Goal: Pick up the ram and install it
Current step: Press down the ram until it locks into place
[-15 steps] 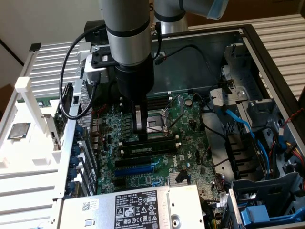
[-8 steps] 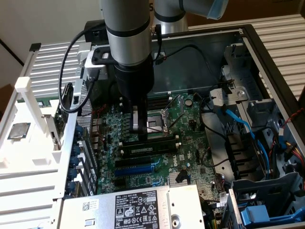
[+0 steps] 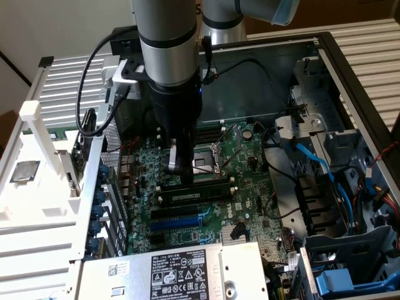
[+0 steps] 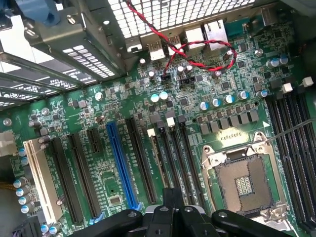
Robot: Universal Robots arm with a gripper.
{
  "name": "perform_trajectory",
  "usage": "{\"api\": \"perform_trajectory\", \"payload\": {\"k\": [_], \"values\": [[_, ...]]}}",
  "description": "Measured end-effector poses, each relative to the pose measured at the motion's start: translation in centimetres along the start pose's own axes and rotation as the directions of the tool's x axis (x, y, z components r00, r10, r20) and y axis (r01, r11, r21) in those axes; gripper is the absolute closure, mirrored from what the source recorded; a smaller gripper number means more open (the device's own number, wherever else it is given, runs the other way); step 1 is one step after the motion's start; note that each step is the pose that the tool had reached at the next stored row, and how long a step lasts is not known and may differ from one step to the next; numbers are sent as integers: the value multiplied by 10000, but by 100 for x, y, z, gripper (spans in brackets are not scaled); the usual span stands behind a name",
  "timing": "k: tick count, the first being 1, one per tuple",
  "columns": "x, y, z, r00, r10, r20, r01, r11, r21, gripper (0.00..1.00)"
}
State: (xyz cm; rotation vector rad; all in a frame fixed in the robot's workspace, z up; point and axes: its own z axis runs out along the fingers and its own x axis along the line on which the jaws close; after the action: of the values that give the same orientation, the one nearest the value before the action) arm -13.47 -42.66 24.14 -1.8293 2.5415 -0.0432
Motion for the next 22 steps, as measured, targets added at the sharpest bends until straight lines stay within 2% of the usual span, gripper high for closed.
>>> {"api": "perform_trajectory", "payload": {"k": [4,7,8,11,15,19,22], "values": [[0,0,0,9981,623,-18,-623,9981,-5,90],[0,0,0,9940,1098,-32,-1098,9940,-8,90],[0,0,0,9901,1401,-40,-1401,9901,-9,90],[0,0,0,9826,1856,-54,-1856,9826,-10,90],[0,0,0,9695,2449,-72,-2449,9696,-11,90],[0,0,0,9528,3034,-90,-3034,9529,-11,90],[0,0,0,9377,3474,-103,-3474,9377,-10,90]]}}
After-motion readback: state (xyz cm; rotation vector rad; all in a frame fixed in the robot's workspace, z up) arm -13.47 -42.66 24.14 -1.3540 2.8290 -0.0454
